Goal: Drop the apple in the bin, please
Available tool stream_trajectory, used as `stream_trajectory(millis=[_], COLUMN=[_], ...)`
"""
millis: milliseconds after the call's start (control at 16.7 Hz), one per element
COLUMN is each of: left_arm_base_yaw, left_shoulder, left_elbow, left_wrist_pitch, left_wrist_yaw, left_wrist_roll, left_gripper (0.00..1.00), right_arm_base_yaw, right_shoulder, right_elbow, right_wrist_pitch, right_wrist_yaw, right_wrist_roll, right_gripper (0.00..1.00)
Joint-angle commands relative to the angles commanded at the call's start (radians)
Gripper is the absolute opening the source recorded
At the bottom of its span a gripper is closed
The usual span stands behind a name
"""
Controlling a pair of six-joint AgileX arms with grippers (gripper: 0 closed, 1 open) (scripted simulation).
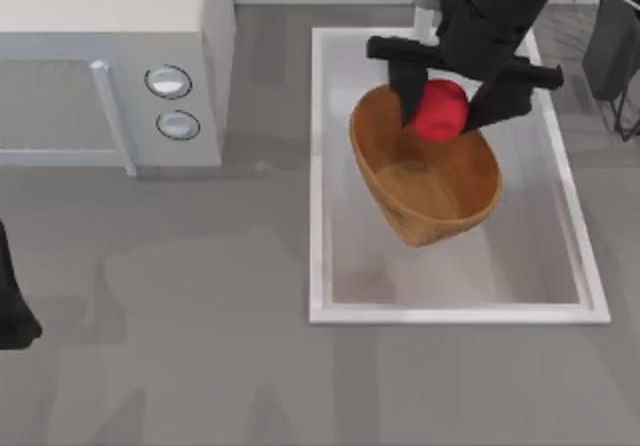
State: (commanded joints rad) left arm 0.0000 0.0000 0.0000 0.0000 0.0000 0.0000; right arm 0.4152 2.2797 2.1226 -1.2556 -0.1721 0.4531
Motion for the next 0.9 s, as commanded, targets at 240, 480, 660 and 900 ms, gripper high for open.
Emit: stream_trajectory(millis=[240, 480, 660, 900], left_arm_base_yaw=[0.000, 0.000, 0.000, 0.000], left_shoulder=[0.000, 0.000, 0.000, 0.000], left_elbow=[0.000, 0.000, 0.000, 0.000], left_wrist_pitch=[0.000, 0.000, 0.000, 0.000], left_wrist_yaw=[0.000, 0.000, 0.000, 0.000], left_wrist_roll=[0.000, 0.000, 0.000, 0.000], left_gripper=[1.00, 1.00, 1.00, 1.00], right_arm_base_yaw=[0.010, 0.010, 0.010, 0.010], right_shoulder=[0.003, 0.003, 0.003, 0.003], right_elbow=[-0.084, -0.084, -0.084, -0.084], right_wrist_pitch=[0.085, 0.085, 0.085, 0.085], right_wrist_yaw=[0.002, 0.002, 0.002, 0.002], right_wrist_roll=[0.009, 0.009, 0.009, 0.009], right_gripper=[0.00, 0.08, 0.30, 0.60])
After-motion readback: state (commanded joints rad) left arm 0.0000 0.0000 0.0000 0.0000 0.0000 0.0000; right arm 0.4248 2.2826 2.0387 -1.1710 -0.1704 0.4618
